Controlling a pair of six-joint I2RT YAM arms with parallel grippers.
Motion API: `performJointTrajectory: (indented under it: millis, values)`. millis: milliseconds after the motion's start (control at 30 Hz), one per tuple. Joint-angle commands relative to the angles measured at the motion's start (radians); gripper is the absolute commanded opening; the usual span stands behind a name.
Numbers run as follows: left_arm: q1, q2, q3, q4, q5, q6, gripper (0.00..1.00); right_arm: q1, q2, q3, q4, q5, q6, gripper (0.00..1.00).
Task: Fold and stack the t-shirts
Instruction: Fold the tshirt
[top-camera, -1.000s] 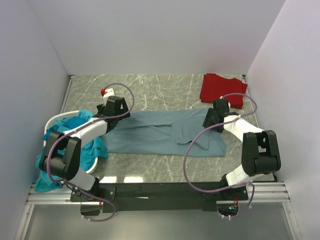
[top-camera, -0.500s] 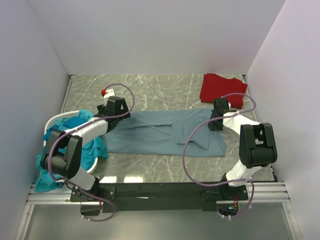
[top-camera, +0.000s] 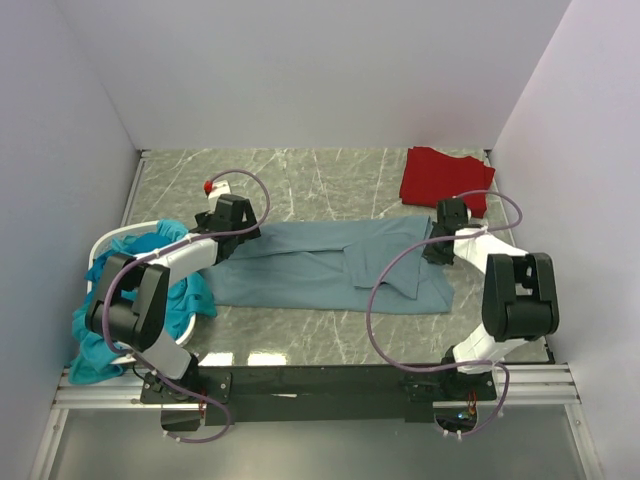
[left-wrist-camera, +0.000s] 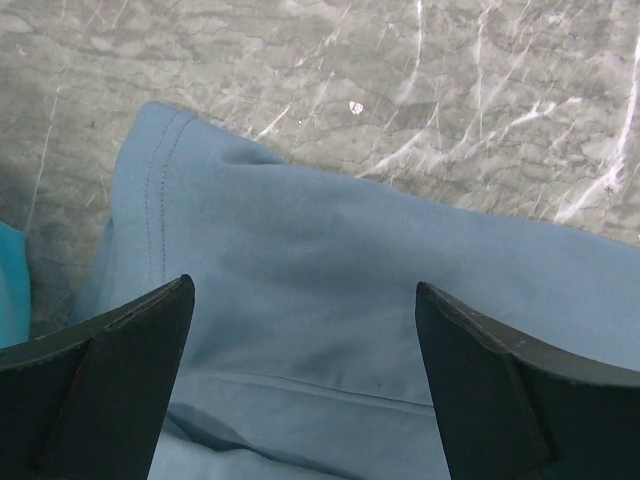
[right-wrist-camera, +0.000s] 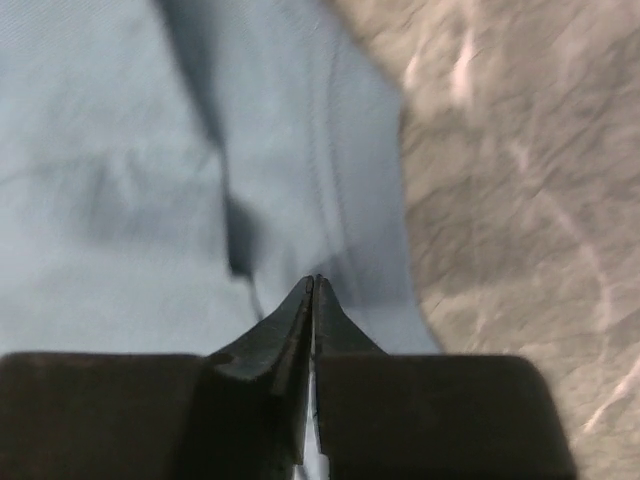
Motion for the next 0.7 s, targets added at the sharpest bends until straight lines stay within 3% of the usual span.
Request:
performJointTrajectory:
  millis: [0, 100, 200, 667]
  values:
    - [0.004, 0.001, 0.031, 0.019, -0.007, -0.008, 0.97, -0.03, -0.114, -0.032, 0.071, -0.116, -0.022, 0.14]
    - [0.005, -0.003, 0.029, 0.019, -0.004, -0.008, 0.97, -0.039, -0.134, -0.043, 0.085, -0.15, -0.022, 0.3]
    - [0.005, -0.001, 0.029, 0.019, -0.003, -0.008, 0.97, -0.042, -0.103, -0.034, 0.085, -0.17, -0.022, 0.35]
    - [0.005, 0.01, 0.034, 0.019, -0.003, -0.007, 0.97, -0.04, 0.018, 0.043, 0.109, -0.225, -0.017, 0.4]
